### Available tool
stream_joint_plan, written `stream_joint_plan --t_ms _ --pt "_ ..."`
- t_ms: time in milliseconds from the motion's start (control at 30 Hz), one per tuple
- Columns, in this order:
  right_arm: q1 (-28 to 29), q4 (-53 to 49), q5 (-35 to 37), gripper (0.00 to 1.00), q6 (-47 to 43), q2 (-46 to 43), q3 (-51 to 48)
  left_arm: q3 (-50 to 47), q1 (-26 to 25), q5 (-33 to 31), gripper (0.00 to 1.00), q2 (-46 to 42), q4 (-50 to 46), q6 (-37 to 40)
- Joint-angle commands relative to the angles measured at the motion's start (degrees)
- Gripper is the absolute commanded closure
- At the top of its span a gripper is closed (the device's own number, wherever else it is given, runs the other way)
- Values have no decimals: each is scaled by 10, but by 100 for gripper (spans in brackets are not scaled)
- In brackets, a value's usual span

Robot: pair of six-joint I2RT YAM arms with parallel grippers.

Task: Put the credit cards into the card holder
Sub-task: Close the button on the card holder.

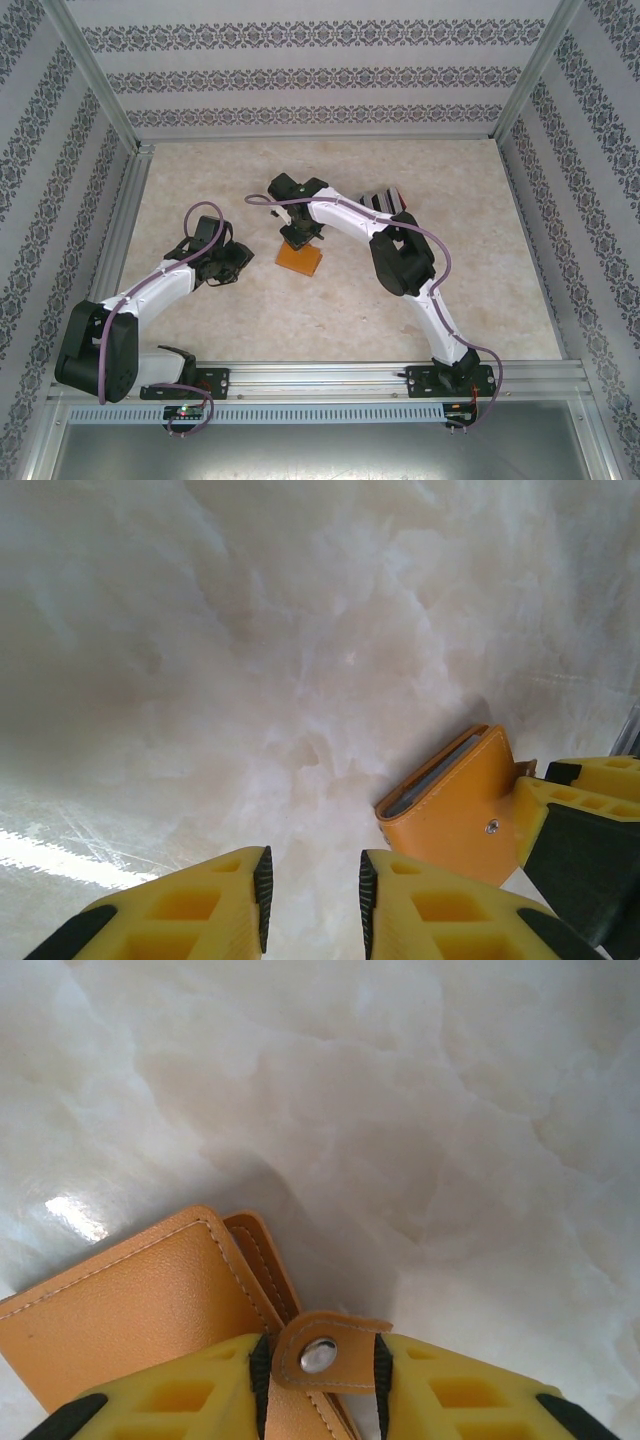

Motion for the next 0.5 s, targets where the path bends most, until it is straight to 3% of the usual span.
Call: stream_joint_plan --t_ms 0,233,467 --pt "7 -16 1 62 -9 19 22 -10 8 3 68 1 14 12" --pt "6 -20 -6 66 -3 30 30 -9 7 5 68 6 16 14" --pt "3 -22 -1 89 -3 16 34 -4 7 12 68 10 16 19"
